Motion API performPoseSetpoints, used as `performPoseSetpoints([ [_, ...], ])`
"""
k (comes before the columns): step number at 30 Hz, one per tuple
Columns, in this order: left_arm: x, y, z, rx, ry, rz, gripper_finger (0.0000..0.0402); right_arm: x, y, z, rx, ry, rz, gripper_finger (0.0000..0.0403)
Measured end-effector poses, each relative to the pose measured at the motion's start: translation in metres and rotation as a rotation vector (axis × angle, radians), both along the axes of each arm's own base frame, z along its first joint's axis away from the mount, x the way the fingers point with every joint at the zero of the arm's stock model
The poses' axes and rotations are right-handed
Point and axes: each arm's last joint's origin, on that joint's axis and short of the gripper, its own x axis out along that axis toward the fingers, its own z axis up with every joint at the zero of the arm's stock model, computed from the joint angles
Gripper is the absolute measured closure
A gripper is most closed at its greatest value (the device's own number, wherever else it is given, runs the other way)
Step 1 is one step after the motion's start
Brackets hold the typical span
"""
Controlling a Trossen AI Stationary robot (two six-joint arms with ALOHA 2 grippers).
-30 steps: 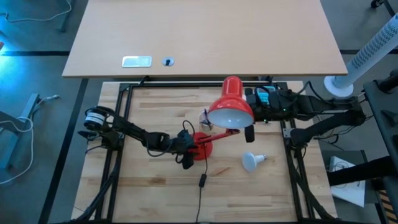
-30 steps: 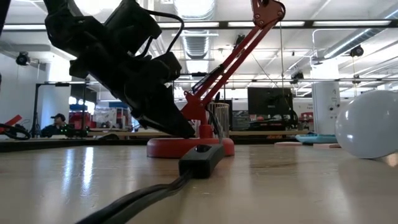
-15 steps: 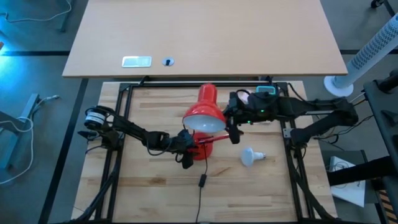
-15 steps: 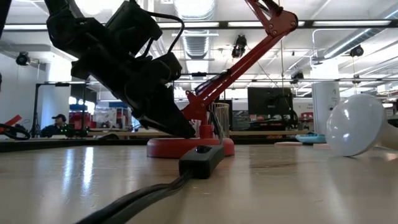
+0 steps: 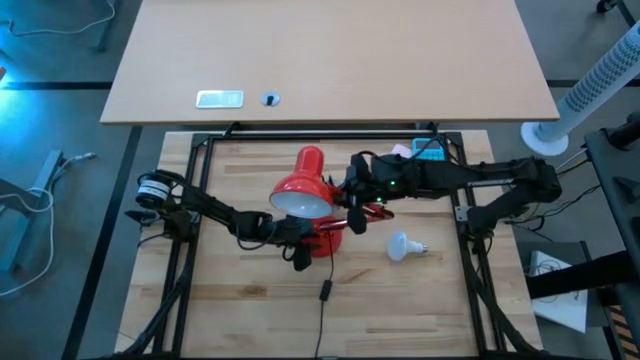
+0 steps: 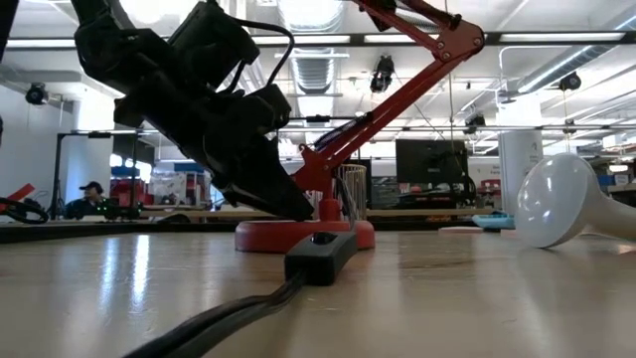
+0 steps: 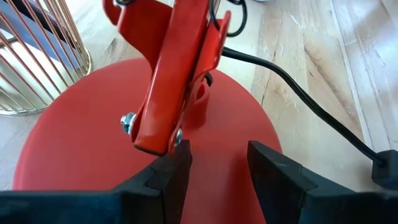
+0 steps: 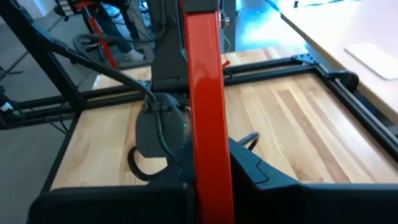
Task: Screw lightbulb
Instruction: Adjust the lamp, then return to Home Position
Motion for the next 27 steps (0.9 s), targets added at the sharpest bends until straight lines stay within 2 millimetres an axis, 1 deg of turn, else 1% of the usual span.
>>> performPoseSetpoints([
  [4, 0.0, 0.0, 0.0, -0.005, -0.003, 0.012, 0.0246, 0.001, 0.0, -0.002, 0.012, 0.009, -0.01, 0.0371],
  [6, 0.0, 0.0, 0.0, -0.012, -0.006, 0.019, 0.0246, -0.002, 0.0, 0.001, 0.017, 0.005, -0.012, 0.0366],
  [8, 0.0, 0.001, 0.0, -0.013, -0.008, 0.023, 0.0246, -0.008, 0.0, 0.005, 0.02, 0.018, -0.008, 0.0353],
  [13, 0.0, 0.001, 0.0, -0.011, -0.008, 0.025, 0.0246, -0.022, -0.001, 0.016, 0.012, 0.031, -0.008, 0.0292],
  [18, 0.001, 0.001, 0.0, -0.01, -0.01, 0.027, 0.0246, -0.044, -0.002, 0.033, 0.013, 0.021, -0.011, 0.0227],
  [23, 0.001, 0.001, 0.0, -0.011, -0.012, 0.027, 0.0246, -0.068, -0.002, 0.051, 0.011, -0.025, -0.016, 0.0177],
  [27, 0.001, 0.001, 0.001, -0.016, -0.018, 0.028, 0.0246, -0.085, -0.003, 0.063, 0.015, -0.076, -0.024, 0.0148],
])
